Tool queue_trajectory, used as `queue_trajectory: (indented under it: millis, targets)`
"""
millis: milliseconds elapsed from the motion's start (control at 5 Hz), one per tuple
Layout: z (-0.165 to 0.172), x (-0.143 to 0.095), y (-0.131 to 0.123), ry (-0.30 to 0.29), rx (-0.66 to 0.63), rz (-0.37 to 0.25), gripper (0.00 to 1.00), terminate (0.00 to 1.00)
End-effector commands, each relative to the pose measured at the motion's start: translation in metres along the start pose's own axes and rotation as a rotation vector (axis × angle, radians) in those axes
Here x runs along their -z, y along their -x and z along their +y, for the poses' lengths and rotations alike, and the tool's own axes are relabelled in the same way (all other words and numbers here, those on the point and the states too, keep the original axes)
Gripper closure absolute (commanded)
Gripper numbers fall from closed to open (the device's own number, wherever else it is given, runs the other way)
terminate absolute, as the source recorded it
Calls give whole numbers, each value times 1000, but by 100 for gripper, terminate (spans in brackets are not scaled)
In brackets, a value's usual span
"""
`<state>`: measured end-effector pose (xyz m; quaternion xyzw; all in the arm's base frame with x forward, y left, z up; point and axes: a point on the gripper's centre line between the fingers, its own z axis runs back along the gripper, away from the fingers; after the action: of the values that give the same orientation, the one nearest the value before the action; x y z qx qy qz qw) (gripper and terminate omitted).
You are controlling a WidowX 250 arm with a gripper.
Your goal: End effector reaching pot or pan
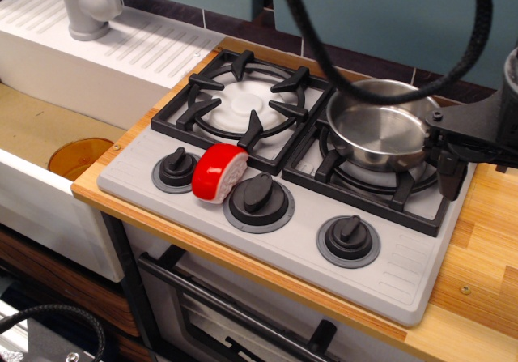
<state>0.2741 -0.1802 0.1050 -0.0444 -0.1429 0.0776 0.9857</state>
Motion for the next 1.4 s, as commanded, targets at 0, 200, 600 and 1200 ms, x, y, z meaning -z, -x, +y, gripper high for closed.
queue_trajectory:
  millis: [0,200,600,1200]
  targets:
    - [0,0,0,0,0,0,0,0]
    - [-7,-23,-21,-15,-28,53,0,0]
    - [-12,-35,-66,-39,-62,94,0,0]
    - [18,-9,-100,-52,1,32,0,0]
